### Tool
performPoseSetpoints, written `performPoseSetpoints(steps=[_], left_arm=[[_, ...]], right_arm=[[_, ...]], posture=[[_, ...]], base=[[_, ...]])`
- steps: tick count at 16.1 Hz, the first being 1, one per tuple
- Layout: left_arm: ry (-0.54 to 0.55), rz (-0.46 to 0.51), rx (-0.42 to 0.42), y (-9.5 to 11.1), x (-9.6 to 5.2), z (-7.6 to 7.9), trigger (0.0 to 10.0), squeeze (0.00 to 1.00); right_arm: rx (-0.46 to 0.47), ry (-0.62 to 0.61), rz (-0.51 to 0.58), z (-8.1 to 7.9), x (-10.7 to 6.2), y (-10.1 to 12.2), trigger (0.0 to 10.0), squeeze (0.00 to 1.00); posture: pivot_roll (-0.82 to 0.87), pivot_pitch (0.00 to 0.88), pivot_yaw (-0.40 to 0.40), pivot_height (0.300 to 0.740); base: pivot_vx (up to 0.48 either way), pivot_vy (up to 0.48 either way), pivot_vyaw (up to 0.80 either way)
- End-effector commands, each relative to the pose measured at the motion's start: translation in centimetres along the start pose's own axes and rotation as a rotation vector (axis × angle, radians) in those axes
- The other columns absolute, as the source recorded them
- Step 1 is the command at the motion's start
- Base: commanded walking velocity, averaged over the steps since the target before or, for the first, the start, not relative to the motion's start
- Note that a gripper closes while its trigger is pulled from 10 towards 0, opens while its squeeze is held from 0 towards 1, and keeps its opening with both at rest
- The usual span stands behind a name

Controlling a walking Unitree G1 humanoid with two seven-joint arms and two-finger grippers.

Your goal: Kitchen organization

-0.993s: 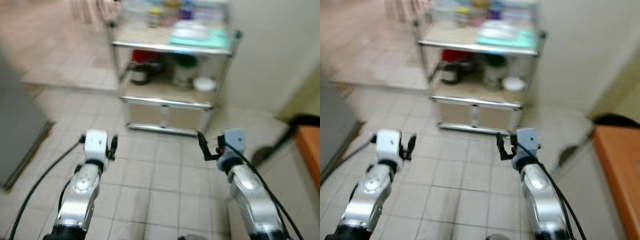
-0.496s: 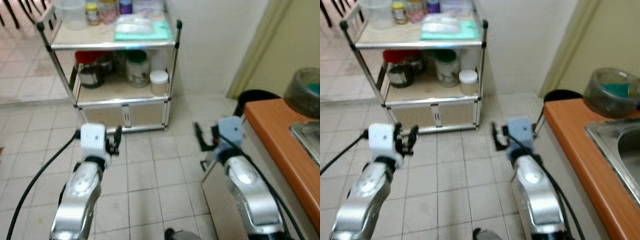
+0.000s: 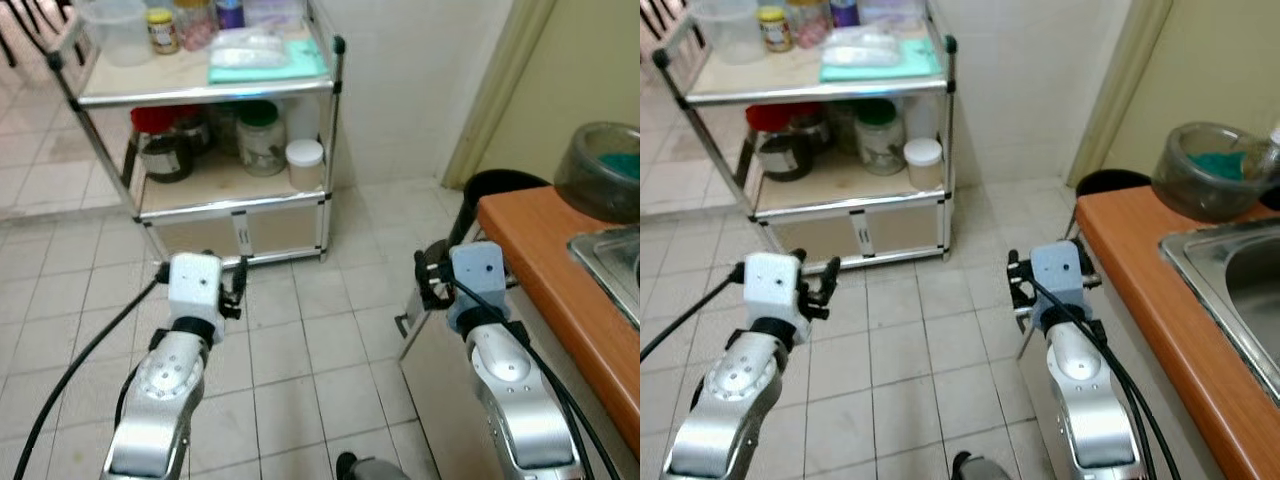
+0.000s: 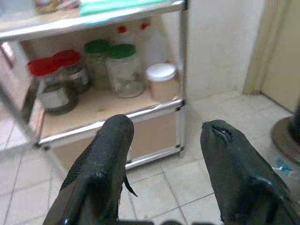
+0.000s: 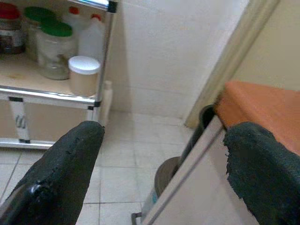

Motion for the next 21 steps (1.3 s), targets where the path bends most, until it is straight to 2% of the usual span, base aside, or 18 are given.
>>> performPoseSetpoints(steps=[1,4,8,10,16,19,21], left_arm=[[-0.003,0.023,0.019,0.7,-0.2,-0.2,10.0,0.0],[-0.007,0.035,0.01,1.3,0.1,-0.3,10.0,0.0],[0.061,0.086,-0.026,3.0,-0.2,-1.0,10.0,0.0],[0.075,0.098,-0.063,3.6,-0.1,-1.3,10.0,0.0],[0.045,0.099,-0.034,3.8,0.7,-1.2,10.0,0.0],[0.046,0.1,-0.035,3.8,0.7,-1.0,10.0,0.0],[0.044,0.098,-0.033,3.7,0.8,-1.1,10.0,0.0]], right_arm=[[0.023,0.03,0.077,-0.5,-0.1,2.0,10.0,1.0],[0.118,-0.01,0.074,-0.1,-0.2,2.7,10.0,1.0],[0.175,0.017,0.082,-0.6,-0.3,3.3,10.0,1.0],[0.184,0.023,0.092,-0.7,-0.1,3.7,10.0,1.0],[0.187,0.019,0.073,-0.3,-0.1,3.7,10.0,1.0],[0.212,0.007,0.108,-0.3,0.4,4.2,10.0,1.0],[0.182,0.0,0.136,-0.3,0.5,4.7,10.0,1.0]], posture=[[-0.03,0.0,0.044,0.74],[-0.04,0.0,0.023,0.74],[-0.03,0.0,0.002,0.74],[-0.02,0.0,0.005,0.74],[-0.04,0.0,0.015,0.74],[-0.03,0.0,0.012,0.74],[-0.04,0.0,0.014,0.74]], base=[[0.0,0.0,-0.74],[0.0,0.0,-0.72],[0.0,0.0,-0.74],[0.0,0.0,-0.76],[0.0,0.0,-0.77],[0.0,0.0,-0.77],[0.0,0.0,-0.77]])
Point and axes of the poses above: a point about 5 cm out from each wrist's last joint towards the gripper, its own x axis pointing out of the wrist towards the gripper, its own y axis along the axis of the wrist's last joint, z = x × y, the point moved 1 cm from there along x, pointing out of the wrist towards the gripper, and after that the axes turned 13 degrees about x, right-handed, at the moved point
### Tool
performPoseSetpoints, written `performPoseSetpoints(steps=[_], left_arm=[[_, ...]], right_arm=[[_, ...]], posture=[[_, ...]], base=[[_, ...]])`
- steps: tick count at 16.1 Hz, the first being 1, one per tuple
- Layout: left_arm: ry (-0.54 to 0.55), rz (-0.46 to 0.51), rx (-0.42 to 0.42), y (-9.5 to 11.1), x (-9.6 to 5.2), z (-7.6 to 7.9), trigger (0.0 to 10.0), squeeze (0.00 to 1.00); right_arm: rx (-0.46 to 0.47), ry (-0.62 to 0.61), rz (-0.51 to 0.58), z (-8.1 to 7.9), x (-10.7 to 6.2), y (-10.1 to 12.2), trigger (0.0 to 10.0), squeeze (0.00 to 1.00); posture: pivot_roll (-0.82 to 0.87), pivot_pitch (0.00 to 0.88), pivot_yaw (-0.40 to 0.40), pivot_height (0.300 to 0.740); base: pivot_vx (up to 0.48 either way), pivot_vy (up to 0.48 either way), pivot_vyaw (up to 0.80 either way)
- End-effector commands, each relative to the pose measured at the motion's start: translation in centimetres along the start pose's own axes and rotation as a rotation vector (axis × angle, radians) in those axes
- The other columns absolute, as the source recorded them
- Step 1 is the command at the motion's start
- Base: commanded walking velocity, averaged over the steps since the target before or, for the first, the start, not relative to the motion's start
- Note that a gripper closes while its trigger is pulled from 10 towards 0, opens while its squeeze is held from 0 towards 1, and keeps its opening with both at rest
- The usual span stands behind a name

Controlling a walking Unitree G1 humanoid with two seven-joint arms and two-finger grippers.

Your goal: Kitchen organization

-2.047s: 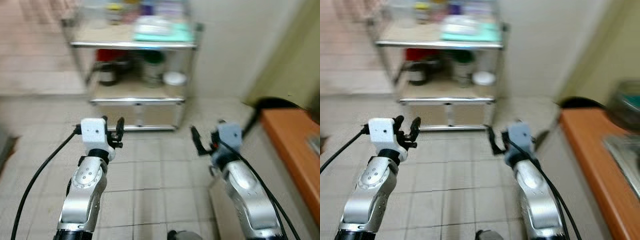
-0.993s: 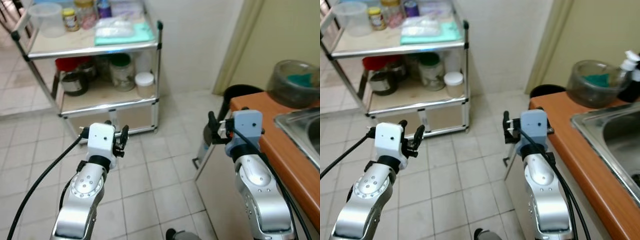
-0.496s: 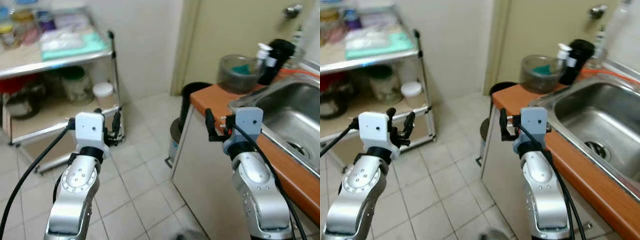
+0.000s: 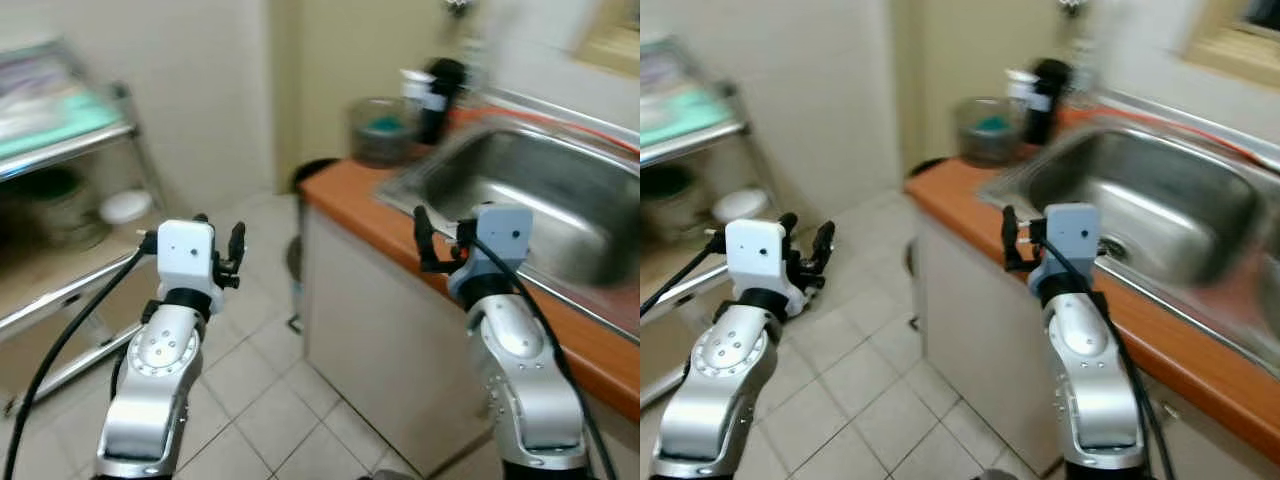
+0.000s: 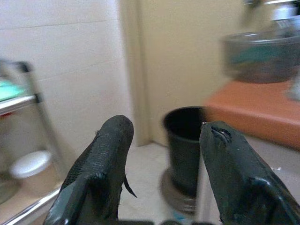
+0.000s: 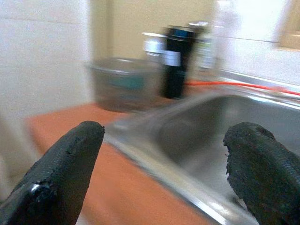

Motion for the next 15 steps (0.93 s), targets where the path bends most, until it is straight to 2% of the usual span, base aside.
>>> performPoseSetpoints(steps=[1,2,5,7,15], left_arm=[[-0.009,-0.004,0.008,-0.1,0.1,0.1,10.0,0.0],[-0.008,-0.003,0.01,-0.1,0.2,0.0,10.0,0.0],[-0.011,-0.001,0.012,0.0,0.3,0.1,10.0,0.0],[-0.015,-0.001,0.011,-0.1,0.4,0.2,10.0,0.0],[0.013,-0.002,-0.04,0.0,0.9,0.0,10.0,0.0]], right_arm=[[-0.009,-0.013,0.014,0.1,0.1,0.2,10.0,1.0],[-0.036,0.014,0.041,-0.1,0.0,0.3,10.0,1.0],[0.026,0.059,0.016,-0.9,0.0,-0.1,10.0,1.0],[-0.024,0.078,-0.006,-1.1,0.0,-0.3,10.0,1.0],[-0.047,0.05,0.022,-0.6,0.4,0.4,10.0,1.0]], posture=[[-0.04,0.0,0.013,0.74],[-0.04,0.0,0.015,0.74],[-0.04,0.0,0.022,0.74],[-0.04,0.0,0.029,0.74],[-0.05,0.0,0.027,0.74]], base=[[0.0,0.0,-0.77],[0.0,0.0,-0.78],[0.0,0.0,-0.8],[0.0,0.0,-0.79],[0.0,0.0,-0.79]])
Point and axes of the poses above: a point about 5 cm out from each wrist's last joint towards the gripper, its own x axis pointing out of the wrist towards the gripper, its own y axis along the axis of the wrist's last joint, z = x × y, the point moved 1 cm from there along x, pointing out of the wrist towards the gripper, and after that the axes turned 13 degrees about x, right-handed, at the moved point
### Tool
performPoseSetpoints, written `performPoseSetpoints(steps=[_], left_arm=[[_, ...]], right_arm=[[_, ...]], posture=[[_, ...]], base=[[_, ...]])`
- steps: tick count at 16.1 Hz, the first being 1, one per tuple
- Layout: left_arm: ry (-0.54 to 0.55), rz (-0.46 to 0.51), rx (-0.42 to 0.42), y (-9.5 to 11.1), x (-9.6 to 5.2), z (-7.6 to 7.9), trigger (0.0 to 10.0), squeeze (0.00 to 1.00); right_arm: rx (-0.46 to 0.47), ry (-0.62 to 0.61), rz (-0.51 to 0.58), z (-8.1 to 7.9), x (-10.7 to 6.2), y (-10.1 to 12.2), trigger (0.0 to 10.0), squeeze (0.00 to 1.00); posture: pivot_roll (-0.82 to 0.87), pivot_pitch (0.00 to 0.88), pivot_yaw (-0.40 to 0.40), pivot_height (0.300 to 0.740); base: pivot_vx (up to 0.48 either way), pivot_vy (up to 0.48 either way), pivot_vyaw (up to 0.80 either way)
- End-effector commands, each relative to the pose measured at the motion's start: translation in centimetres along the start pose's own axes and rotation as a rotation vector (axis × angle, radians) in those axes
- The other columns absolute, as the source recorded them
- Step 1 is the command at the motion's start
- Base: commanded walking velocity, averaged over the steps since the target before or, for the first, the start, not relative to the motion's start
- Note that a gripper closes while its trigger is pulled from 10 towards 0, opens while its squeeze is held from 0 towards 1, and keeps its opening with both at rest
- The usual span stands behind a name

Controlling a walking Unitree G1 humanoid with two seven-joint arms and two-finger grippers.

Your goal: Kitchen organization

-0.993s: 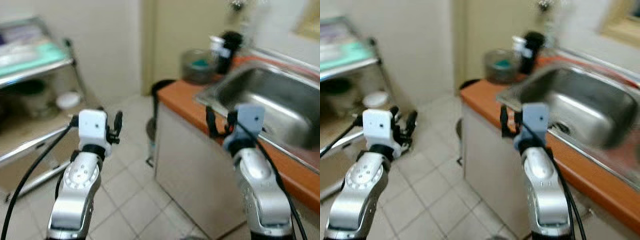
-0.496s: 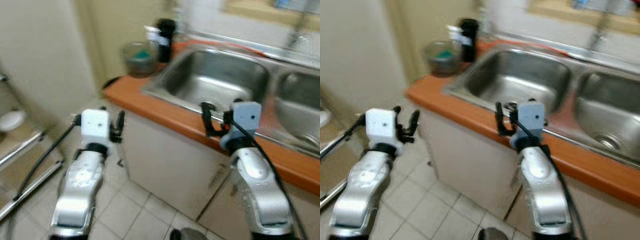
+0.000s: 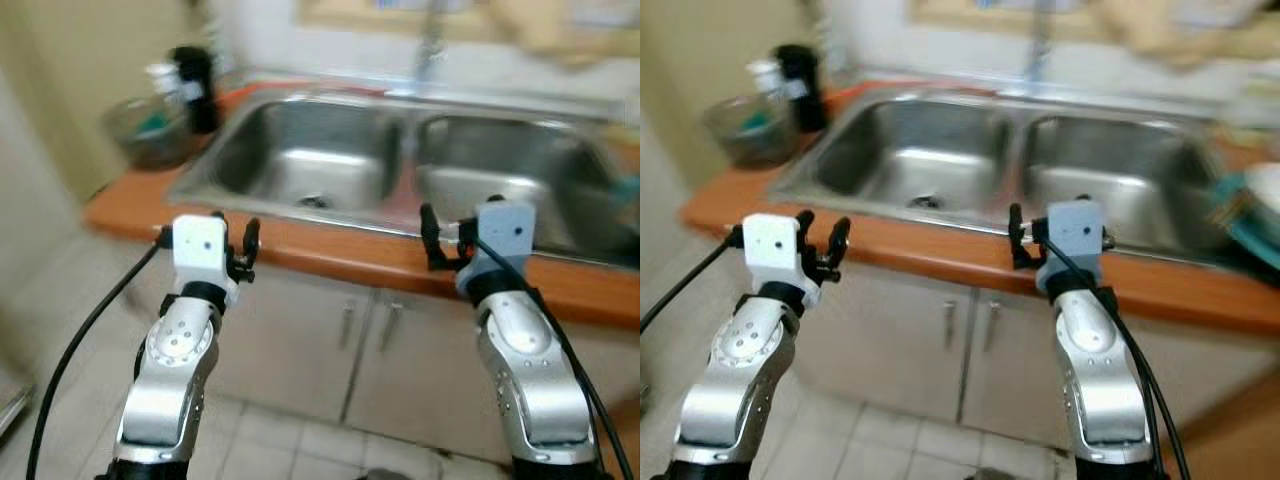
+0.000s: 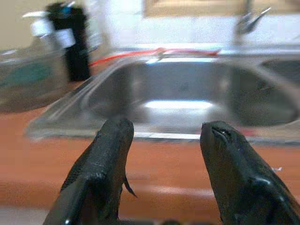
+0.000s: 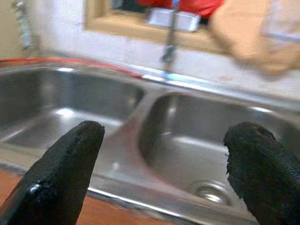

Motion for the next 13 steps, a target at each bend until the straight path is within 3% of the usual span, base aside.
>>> performPoseSetpoints(steps=[1,6,9,13], left_arm=[[0.019,-0.003,0.0,0.0,0.0,-0.5,10.0,0.0],[0.031,0.001,-0.008,0.0,0.2,-0.5,10.0,0.0],[0.026,-0.001,-0.008,-0.1,0.2,-0.3,10.0,0.0],[0.047,-0.049,-0.02,-0.9,0.4,-0.6,10.0,0.0]], right_arm=[[0.009,-0.002,-0.007,-0.1,0.1,0.0,10.0,1.0],[-0.011,0.027,-0.033,0.0,0.1,-0.2,10.0,1.0],[-0.006,-0.051,-0.009,0.6,0.5,0.0,10.0,1.0],[-0.098,-0.009,-0.121,0.6,0.6,-1.6,10.0,1.0]], posture=[[-0.05,0.0,0.026,0.74],[-0.05,0.0,0.017,0.74],[-0.04,0.0,0.017,0.74],[-0.04,0.0,0.004,0.74]], base=[[0.0,0.0,-0.79],[0.0,0.0,-0.79],[0.0,0.0,-0.77],[0.0,0.0,-0.78]])
Point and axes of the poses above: a point about 5 cm out from each wrist's last joint towards the gripper, its own x axis pointing out of the wrist towards the gripper, its own y axis along the axis of the wrist's last joint, z = x × y, the point moved 1 cm from there along x, pointing out of the wrist towards the gripper, and after that the axes turned 13 degrees about x, right-handed, at the moved point
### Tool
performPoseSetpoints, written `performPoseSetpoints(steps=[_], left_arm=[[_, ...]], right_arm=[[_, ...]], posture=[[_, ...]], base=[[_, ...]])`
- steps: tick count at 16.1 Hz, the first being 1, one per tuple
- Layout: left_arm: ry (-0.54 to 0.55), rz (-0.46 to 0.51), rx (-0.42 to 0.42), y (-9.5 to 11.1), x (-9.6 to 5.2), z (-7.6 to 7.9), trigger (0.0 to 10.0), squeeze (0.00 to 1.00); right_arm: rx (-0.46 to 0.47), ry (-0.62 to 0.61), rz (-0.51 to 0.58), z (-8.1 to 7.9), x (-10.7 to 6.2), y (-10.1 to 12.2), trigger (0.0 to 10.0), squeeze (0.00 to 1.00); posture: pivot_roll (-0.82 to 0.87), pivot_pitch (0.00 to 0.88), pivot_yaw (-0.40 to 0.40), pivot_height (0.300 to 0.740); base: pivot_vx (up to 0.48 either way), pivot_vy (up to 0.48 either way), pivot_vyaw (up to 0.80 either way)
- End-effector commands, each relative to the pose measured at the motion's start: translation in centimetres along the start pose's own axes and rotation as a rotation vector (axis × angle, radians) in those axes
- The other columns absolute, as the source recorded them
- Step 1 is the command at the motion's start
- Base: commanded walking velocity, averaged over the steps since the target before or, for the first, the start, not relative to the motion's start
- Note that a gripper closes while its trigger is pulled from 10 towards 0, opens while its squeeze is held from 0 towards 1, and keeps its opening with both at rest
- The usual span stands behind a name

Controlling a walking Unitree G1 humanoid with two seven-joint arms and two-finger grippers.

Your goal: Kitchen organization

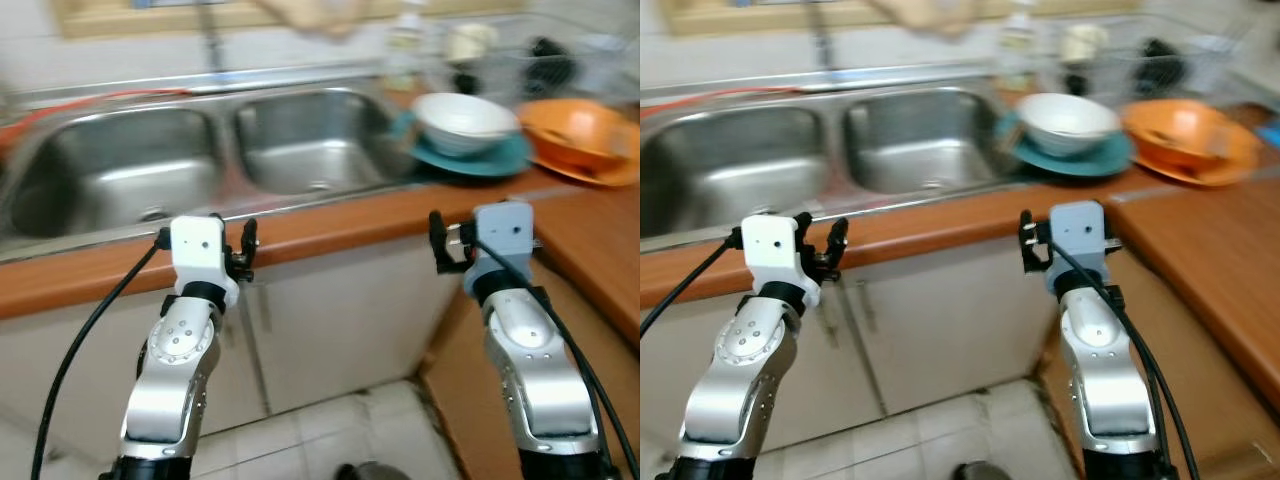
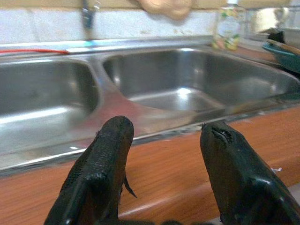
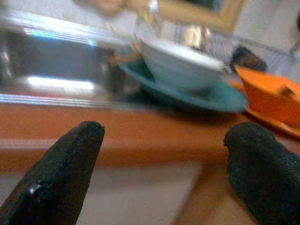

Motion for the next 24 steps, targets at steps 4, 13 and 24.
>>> performPoseSetpoints(steps=[4,13,24], left_arm=[[0.038,-0.026,-0.026,-0.3,-0.4,-0.9,10.0,0.0],[0.099,-0.057,-0.017,-1.0,-0.8,-1.6,10.0,0.0],[-0.001,-0.01,-0.056,0.2,-0.8,-0.1,10.0,0.0]], right_arm=[[0.033,0.102,-0.013,-1.5,0.2,0.1,10.0,1.0],[0.032,0.132,-0.018,-2.0,0.2,0.2,10.0,1.0],[0.027,0.101,-0.004,-1.5,-0.1,0.6,10.0,1.0]], posture=[[-0.02,0.0,-0.016,0.74],[-0.02,0.0,-0.018,0.74],[-0.03,0.0,-0.005,0.74]], base=[[0.0,0.0,-0.76],[0.0,-0.107,0.0],[0.051,0.0,0.0]])
Point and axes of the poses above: a point about 5 cm out from each wrist's last joint towards the gripper, its own x axis pointing out of the wrist towards the gripper, its own y axis along the axis of the wrist's last joint, z = x × y, the point moved 1 cm from there along x, pointing out of the wrist towards the gripper, and after that the axes turned 13 degrees about x, right-handed, at the moved point
